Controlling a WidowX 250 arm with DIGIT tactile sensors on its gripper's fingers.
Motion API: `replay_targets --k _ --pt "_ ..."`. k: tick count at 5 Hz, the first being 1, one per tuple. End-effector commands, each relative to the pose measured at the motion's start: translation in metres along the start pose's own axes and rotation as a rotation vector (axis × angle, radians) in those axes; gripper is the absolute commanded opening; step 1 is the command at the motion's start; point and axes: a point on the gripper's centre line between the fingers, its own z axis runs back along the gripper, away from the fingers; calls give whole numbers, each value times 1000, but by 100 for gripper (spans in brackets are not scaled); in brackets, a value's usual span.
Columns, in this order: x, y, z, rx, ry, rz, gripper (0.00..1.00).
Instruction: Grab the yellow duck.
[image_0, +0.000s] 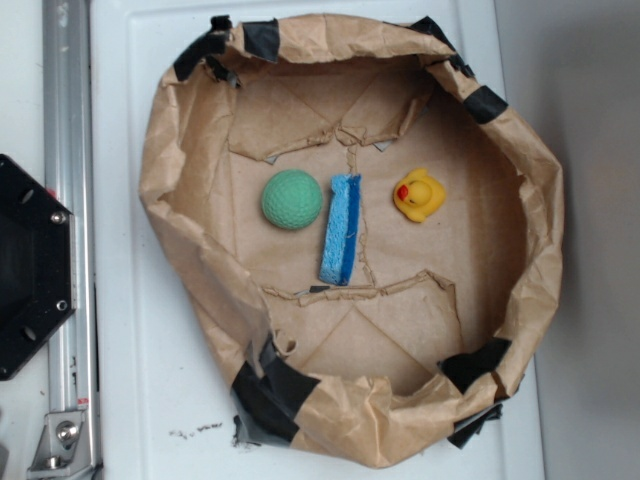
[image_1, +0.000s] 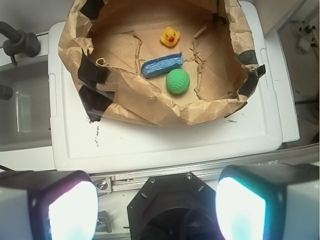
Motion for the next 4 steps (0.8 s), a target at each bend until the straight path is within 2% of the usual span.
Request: replay_targets --k 1,3,4 --pt "0 0 0 0 0 0 100" --pt "90 11 -53 -3 -32 -215 100" --pt "121 12 -110 56 42 -332 100"
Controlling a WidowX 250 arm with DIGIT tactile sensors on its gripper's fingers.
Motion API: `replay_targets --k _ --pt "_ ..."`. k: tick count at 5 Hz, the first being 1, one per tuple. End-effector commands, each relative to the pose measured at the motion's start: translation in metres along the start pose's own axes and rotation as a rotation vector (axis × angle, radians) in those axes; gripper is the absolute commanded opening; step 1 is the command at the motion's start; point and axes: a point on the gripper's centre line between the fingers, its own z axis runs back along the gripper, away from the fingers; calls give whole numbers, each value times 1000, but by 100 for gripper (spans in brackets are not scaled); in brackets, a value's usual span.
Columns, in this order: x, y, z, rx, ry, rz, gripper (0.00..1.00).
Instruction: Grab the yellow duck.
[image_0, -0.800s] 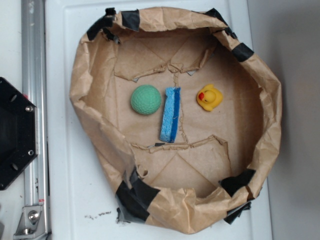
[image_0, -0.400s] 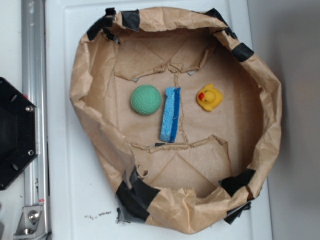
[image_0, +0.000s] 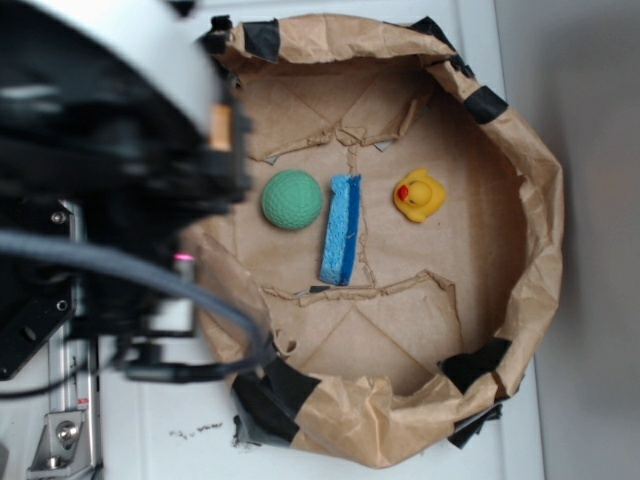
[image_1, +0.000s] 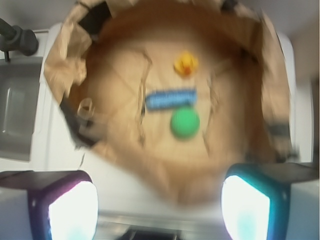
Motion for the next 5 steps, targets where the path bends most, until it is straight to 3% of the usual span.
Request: replay_targets --k 1,2,3,4,5 --pt "50 21 -92 47 72 -212 100" --pt "68 19 -123 -5 80 -294 100" --pt "85 10 -132 -20 47 -324 100" --pt "95 18 -130 14 4 -295 100" --pt "96 28 -106 7 -88 -291 100"
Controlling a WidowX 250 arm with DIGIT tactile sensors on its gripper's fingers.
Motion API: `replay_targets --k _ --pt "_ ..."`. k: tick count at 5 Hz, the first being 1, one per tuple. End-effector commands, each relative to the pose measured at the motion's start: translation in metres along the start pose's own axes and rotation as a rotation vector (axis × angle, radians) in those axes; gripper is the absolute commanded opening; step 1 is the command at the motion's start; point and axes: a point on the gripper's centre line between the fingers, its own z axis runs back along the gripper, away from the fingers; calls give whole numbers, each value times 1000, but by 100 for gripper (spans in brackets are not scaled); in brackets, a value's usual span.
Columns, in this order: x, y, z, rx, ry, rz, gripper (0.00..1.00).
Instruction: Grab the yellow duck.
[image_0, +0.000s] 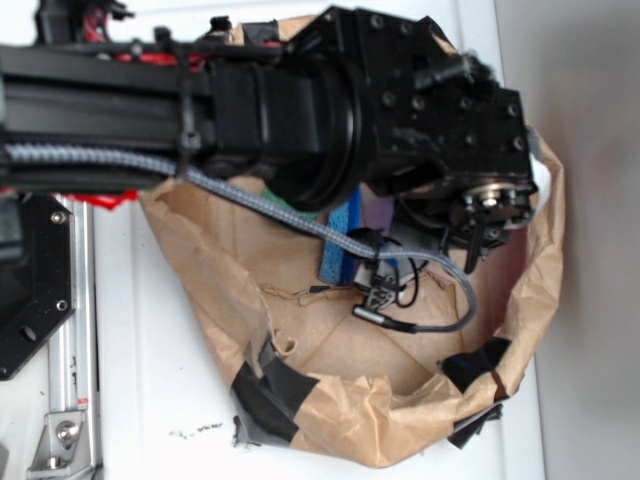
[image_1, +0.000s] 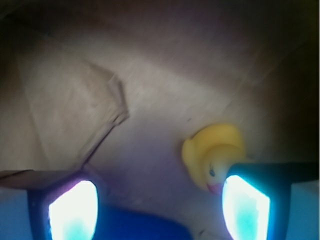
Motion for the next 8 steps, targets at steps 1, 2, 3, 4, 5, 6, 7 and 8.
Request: replay_targets --k 1,2,3,4,5,6,7,8 --pt "10 7 20 44 -76 -5 100" --pt "13 7 -1 17 -19 -21 100" --pt "12 5 -37 -95 84 -50 100" --pt "15 1 -37 -82 96 -76 100" --pt "14 0 -32 -69 77 -80 65" --pt "13 -5 -24 1 76 -85 0" --pt "10 -11 -21 30 95 -37 0" --pt "6 -16 -10 47 75 23 0"
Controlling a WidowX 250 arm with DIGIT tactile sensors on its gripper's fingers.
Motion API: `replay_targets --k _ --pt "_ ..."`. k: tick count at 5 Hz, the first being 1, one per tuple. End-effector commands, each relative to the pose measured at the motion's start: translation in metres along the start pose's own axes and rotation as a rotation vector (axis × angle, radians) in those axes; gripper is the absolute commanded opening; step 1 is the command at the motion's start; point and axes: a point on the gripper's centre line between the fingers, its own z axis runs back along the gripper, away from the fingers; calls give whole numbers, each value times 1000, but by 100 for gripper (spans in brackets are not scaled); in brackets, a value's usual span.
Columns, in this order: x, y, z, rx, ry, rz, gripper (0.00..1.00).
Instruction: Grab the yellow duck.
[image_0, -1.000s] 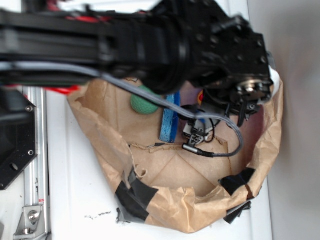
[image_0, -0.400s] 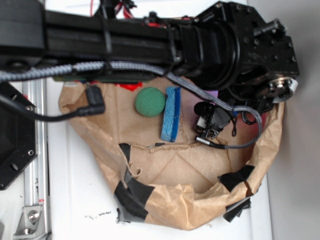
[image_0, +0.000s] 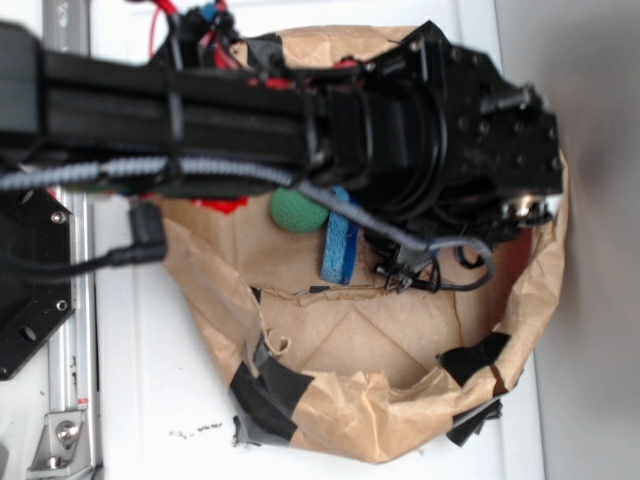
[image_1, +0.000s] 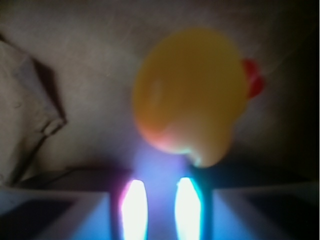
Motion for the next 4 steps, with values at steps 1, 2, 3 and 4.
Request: replay_targets --k 1,2,3,4 --pt "-5 -32 61 28 -172 58 0" --pt "-13 -39 94 27 -243 97 0" --pt "-12 -38 111 9 -280 99 0" --pt "-9 -31 95 21 -269 120 100"
